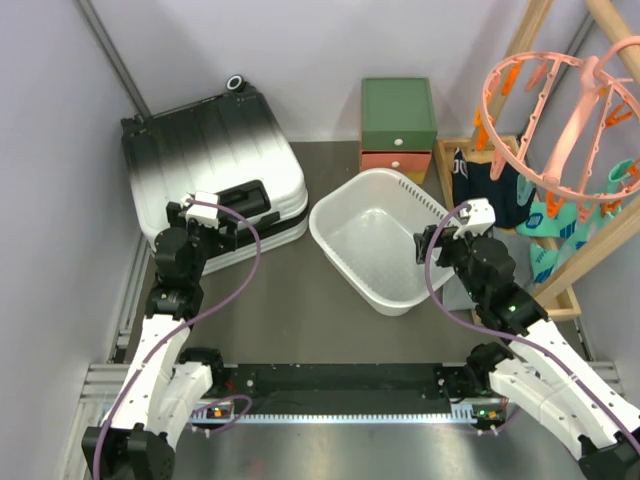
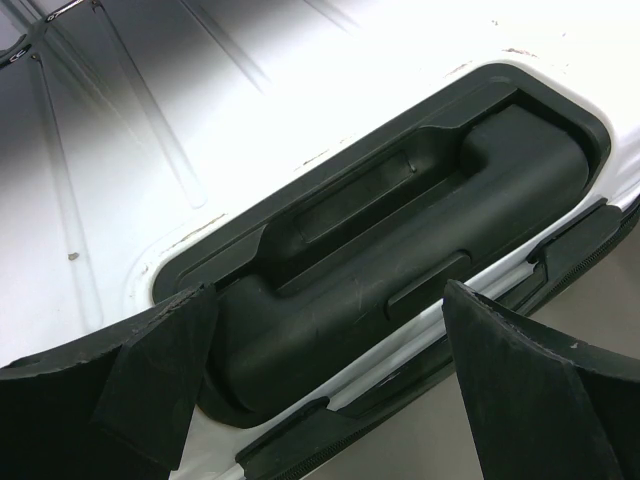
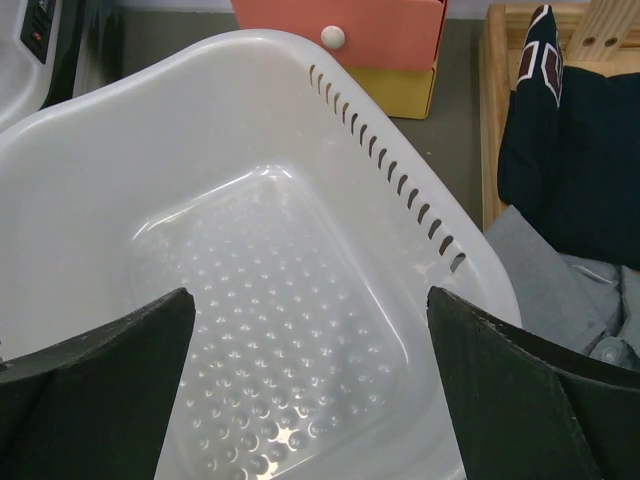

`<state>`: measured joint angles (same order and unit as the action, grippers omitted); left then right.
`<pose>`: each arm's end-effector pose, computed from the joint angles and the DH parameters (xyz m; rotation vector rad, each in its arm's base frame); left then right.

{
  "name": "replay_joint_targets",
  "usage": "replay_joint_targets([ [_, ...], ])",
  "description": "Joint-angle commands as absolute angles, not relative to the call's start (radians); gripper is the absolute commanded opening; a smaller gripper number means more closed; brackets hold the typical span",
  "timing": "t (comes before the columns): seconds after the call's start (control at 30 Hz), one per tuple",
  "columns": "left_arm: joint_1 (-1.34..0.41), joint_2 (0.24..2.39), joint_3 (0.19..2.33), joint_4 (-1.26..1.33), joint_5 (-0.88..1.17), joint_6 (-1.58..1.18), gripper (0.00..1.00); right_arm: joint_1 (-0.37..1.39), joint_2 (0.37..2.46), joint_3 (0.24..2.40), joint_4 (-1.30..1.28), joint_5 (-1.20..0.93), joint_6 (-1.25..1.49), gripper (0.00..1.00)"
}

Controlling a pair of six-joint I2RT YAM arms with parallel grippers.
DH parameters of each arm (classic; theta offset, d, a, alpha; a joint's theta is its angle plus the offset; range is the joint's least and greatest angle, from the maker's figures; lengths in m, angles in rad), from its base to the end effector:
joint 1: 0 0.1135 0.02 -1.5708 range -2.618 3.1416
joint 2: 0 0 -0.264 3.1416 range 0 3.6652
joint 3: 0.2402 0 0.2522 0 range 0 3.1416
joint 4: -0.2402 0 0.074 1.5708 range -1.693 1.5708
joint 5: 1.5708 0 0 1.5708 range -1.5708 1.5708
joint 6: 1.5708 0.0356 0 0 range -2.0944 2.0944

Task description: Open, take out, and arrange the luggage

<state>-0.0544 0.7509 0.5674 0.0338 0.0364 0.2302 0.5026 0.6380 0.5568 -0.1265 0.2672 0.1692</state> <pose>0.1868 -0.0115 0.2916 0.2708 1.7000 0.0988 0.1473 0.0703 0.2883 -0.1032 1.7747 0.2483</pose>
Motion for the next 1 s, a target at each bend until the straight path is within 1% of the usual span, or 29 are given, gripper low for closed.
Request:
replay_joint_targets([
  [0.0,-0.034,0.807,0.503,-0.264,-0.104,0.158,0.99,0.497,0.630,0.607,-0.084,0.235,0.204,0.99],
  [0.07,-0.034,0.807,0.512,-0.268,-0.110,0.152,0.99,0.497,0.627,0.630,-0.089,0.201,0.228,0.99],
  [0.17,-0.034,0.802,0.535,-0.291,-0.104,0.169,0.99,0.497,0.635,0.689,-0.087,0.040,0.233,0.99],
  [0.2,-0.034,0.801,0.543,-0.294,-0.106,0.179,0.99,0.497,0.643,0.704,-0.083,-0.072,0.232,0.99],
  [0.23,-0.034,0.802,0.554,-0.307,-0.103,0.187,0.99,0.495,0.667,0.736,-0.075,-0.136,0.230,0.99],
  [0.3,-0.034,0.799,0.586,-0.331,-0.113,0.205,0.99,0.524,0.704,0.768,-0.061,-0.211,0.251,0.99],
  [0.37,-0.032,0.795,0.609,-0.348,-0.126,0.225,0.99,0.615,0.791,0.830,-0.083,-0.140,0.230,0.99],
  [0.4,-0.034,0.787,0.615,-0.353,-0.133,0.227,0.99,0.755,0.837,0.857,-0.144,-0.004,0.168,0.99],
  [0.43,-0.034,0.784,0.620,-0.356,-0.132,0.226,0.99,0.825,0.883,0.933,-0.185,0.079,0.134,0.99],
  [0.47,-0.034,0.781,0.626,-0.365,-0.130,0.227,0.99,0.881,0.999,0.981,-0.230,0.144,0.100,0.99],
  [0.5,-0.034,0.779,0.626,-0.370,-0.130,0.227,0.99,0.943,1.056,1.029,-0.335,0.234,0.050,0.99],
  [0.53,-0.034,0.782,0.626,-0.371,-0.121,0.229,0.99,1.018,1.113,1.130,-0.381,0.268,0.038,0.99],
  [0.57,-0.034,0.782,0.623,-0.373,-0.120,0.232,0.99,1.047,1.231,1.179,-0.438,0.296,0.034,0.99],
  [0.6,-0.034,0.784,0.620,-0.371,-0.123,0.233,0.99,1.063,1.277,1.268,-0.530,0.328,0.043,0.99],
  [0.67,-0.034,0.784,0.615,-0.367,-0.136,0.235,0.99,1.080,1.374,1.343,-0.622,0.351,0.078,0.99],
  [0.7,-0.034,0.784,0.614,-0.362,-0.143,0.235,0.99,1.081,1.455,1.395,-0.659,0.411,0.090,0.99],
  [0.73,-0.034,0.782,0.612,-0.362,-0.152,0.235,0.99,1.084,1.488,1.416,-0.731,0.445,0.103,0.99],
  [0.8,-0.034,0.781,0.612,-0.364,-0.152,0.235,0.99,1.083,1.573,1.451,-0.781,0.471,0.113,0.99],
  [0.97,-0.034,0.792,0.620,-0.373,-0.126,0.238,0.99,1.085,1.687,1.485,-0.885,0.457,0.132,0.99],
])
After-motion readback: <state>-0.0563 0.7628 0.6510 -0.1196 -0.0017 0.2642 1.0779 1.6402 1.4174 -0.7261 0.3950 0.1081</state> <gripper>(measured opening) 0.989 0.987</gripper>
